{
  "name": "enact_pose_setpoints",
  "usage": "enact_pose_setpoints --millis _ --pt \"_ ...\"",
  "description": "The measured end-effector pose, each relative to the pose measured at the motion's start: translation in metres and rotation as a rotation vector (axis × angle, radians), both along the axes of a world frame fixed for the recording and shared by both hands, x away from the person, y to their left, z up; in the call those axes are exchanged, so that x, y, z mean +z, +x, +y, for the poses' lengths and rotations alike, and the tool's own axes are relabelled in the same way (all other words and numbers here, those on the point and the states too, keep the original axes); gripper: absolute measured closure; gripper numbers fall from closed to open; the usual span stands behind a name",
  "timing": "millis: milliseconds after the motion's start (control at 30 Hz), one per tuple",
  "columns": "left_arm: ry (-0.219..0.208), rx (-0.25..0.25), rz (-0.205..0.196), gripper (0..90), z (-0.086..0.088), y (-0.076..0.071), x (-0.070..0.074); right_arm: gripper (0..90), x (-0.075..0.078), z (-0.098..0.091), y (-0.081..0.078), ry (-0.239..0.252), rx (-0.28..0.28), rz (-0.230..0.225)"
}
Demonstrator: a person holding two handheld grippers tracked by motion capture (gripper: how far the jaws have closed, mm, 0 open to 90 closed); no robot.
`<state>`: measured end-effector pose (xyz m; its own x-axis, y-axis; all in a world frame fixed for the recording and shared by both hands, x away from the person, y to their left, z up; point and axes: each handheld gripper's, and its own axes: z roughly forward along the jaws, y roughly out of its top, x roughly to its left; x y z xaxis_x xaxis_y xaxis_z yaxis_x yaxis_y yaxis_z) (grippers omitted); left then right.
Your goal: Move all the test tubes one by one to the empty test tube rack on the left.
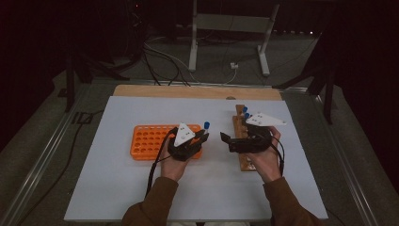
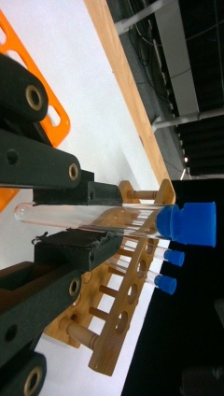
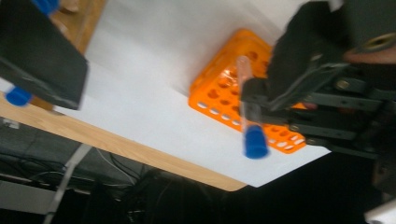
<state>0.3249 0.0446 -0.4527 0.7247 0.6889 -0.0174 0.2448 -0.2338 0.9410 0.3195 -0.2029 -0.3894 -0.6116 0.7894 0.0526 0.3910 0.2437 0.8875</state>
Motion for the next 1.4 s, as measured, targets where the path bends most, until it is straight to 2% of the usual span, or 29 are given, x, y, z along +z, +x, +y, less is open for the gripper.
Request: enact_pose_setpoints --millis 133,333,567,867,967,1267,1400 --pt "-0.007 0.008 0.004 78.2 0.004 0.000 -0.002 0.0 -0.004 -0.013 -0.005 0.013 -0.026 -0.016" --pt "-0.009 0.028 0.018 78.2 0.009 0.000 -0.008 0.0 -0.007 -0.031 -0.010 0.005 -0.064 -0.028" --pt "-0.007 0.051 0.017 78.2 0.011 0.000 -0.016 0.0 -0.008 -0.043 -0.015 0.024 -0.082 -0.036" --pt "-0.015 0.073 0.040 78.2 0.017 -0.001 -0.026 0.0 -0.016 -0.060 -0.022 0.052 -0.115 -0.031" --pt "-0.008 0.073 0.044 78.2 0.016 -0.002 -0.029 0.0 -0.022 -0.065 -0.023 0.063 -0.120 -0.017" --pt "0.014 0.079 0.073 78.4 0.017 -0.003 -0.036 0.0 -0.027 -0.069 -0.024 0.066 -0.120 -0.005" --pt "0.049 0.079 0.081 78.5 0.015 -0.004 -0.039 0.0 -0.029 -0.070 -0.024 0.065 -0.124 0.002"
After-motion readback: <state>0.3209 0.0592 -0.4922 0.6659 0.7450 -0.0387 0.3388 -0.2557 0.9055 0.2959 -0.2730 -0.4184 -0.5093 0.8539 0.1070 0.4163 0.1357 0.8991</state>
